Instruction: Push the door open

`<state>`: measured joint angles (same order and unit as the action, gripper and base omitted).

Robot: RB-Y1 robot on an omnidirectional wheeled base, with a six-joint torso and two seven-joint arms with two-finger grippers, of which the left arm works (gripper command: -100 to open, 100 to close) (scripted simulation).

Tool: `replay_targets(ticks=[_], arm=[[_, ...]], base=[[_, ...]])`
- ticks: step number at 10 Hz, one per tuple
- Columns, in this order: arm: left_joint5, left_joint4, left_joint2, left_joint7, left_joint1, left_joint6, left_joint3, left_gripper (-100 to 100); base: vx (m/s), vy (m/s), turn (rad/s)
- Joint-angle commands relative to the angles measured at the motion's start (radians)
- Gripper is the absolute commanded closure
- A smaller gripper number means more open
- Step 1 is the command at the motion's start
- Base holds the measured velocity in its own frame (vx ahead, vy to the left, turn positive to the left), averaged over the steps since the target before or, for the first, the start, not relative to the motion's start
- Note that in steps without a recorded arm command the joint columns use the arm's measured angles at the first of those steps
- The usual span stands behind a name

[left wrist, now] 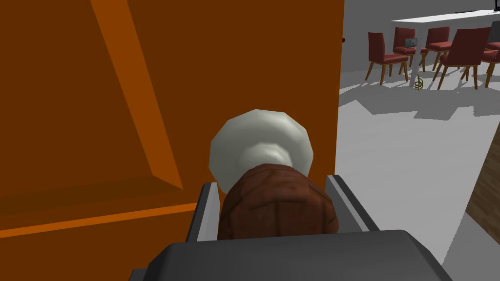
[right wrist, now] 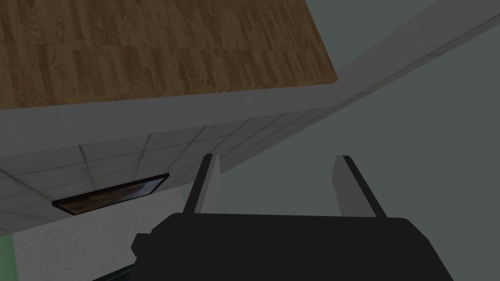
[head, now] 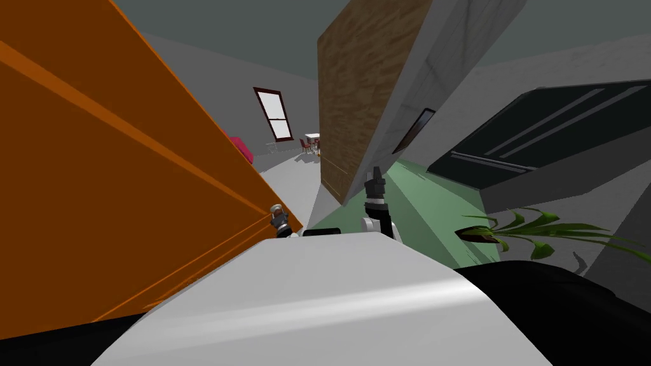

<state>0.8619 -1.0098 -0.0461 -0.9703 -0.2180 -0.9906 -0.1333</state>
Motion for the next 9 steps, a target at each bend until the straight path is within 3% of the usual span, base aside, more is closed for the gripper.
replay_targets(ticks=[1, 2, 3, 8, 9], arm=[[0.015, -0.022, -0.01, 0.007, -0.017, -0.002, 0.029, 100], [0.015, -0.022, -0.01, 0.007, -0.017, -0.002, 0.029, 100], [0.029, -0.025, -0.013, 0.009, -0.02, -0.005, 0.054, 100], [0.066, -0.03, -0.016, 0.016, -0.028, -0.011, 0.12, 100], [0.066, -0.03, -0.016, 0.016, -0.028, -0.011, 0.12, 100]], base=[[0.155, 0.045, -0.067], [0.082, 0.033, -0.014], [0.068, 0.026, -0.071], [0.101, 0.032, -0.057], [0.065, 0.024, -0.016]])
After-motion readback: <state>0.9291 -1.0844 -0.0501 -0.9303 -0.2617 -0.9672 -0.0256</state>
